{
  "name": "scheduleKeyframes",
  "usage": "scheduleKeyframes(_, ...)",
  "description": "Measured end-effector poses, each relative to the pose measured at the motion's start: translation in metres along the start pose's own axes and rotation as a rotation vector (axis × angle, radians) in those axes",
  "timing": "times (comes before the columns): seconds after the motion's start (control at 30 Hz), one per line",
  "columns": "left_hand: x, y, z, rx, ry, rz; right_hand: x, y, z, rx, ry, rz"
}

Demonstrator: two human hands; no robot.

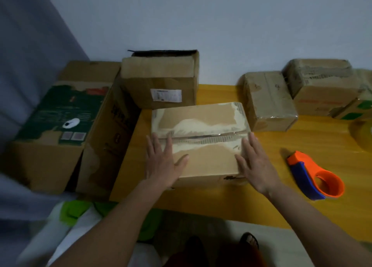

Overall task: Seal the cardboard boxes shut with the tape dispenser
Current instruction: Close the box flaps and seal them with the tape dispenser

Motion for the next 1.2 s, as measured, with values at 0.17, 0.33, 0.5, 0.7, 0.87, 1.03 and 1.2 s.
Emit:
scheduleKeyframes(0.17, 0.0, 0.04, -0.002, -0.275, 0.003, -0.543, -0.003, -0.015, 0.011, 0.214, -0.103, 0.564)
scheduleKeyframes(0.33, 0.018, 0.052, -0.006, -0.268, 0.04, -1.136, 0.004, -0.016, 0.01, 0.224, -0.158, 0.525)
scheduleKeyframes(0.5, 0.04, 0.046, -0.029, -0.449, 0.328, -1.458, 0.004, -0.009, 0.01, 0.213, -0.143, 0.375)
scheduleKeyframes(0.7, 0.011, 0.069, -0.024, -0.424, -0.025, -0.687, 0.004, -0.003, 0.014, 0.31, 0.029, 0.244)
scheduleKeyframes(0.87, -0.012, 0.022, 0.015, 0.018, -0.056, -0.126, 0.008, 0.02, 0.009, 0.209, -0.035, 0.07)
scheduleKeyframes(1.03, -0.004, 0.005, 0.028, 0.032, -0.021, 0.133, 0.017, 0.026, 0.03, 0.089, 0.05, -0.148)
scheduleKeyframes(1.2, -0.004, 0.002, 0.029, 0.126, -0.087, 0.123, 0.013, 0.025, 0.087, 0.117, 0.135, -0.18)
Point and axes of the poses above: each hand's wrist, its own z-axis towards the middle knuckle, its own x-axis out of the palm, y = z × x, the point moved 7 cm from there along z, towards the middle knuckle, and after that the axes turned 12 degrees about z, right-handed, at the moved point
